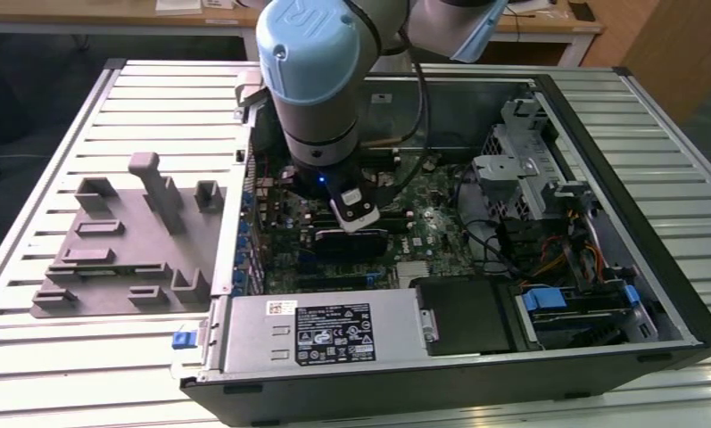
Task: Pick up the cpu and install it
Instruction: 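Install the second cpu locking lever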
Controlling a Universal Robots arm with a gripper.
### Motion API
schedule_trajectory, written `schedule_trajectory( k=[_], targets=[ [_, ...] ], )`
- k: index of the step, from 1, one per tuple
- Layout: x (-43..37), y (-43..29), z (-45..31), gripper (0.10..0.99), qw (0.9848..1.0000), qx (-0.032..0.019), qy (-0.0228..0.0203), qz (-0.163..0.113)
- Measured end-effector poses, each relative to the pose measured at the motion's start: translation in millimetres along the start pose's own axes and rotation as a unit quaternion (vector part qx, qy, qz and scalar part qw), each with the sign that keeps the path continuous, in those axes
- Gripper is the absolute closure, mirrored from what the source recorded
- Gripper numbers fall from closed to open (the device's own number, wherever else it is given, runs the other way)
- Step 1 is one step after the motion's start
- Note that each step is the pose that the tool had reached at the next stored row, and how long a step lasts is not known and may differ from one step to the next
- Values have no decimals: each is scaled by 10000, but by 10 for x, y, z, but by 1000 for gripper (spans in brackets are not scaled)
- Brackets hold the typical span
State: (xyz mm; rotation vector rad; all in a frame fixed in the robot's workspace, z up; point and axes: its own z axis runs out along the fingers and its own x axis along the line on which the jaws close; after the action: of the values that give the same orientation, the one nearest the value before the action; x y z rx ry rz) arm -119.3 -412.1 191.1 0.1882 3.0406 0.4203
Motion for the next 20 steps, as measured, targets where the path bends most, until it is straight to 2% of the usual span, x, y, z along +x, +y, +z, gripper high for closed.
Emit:
schedule_trajectory(
  k=[8, 10, 16, 18, 19, 20],
  targets=[
    [14, -4, 6, 980, 10000, 1, 0, -6],
    [11, 7, -29, 980, 10000, 0, -1, -6],
    [2, 58, -211, 980, 10000, 1, -4, -7],
    [1, 65, -233, 980, 10000, 6, -5, -7],
    [0, 65, -232, 980, 10000, 23, -9, -4],
    [-2, 66, -233, 980, 10000, 62, -16, 5]
  ],
)
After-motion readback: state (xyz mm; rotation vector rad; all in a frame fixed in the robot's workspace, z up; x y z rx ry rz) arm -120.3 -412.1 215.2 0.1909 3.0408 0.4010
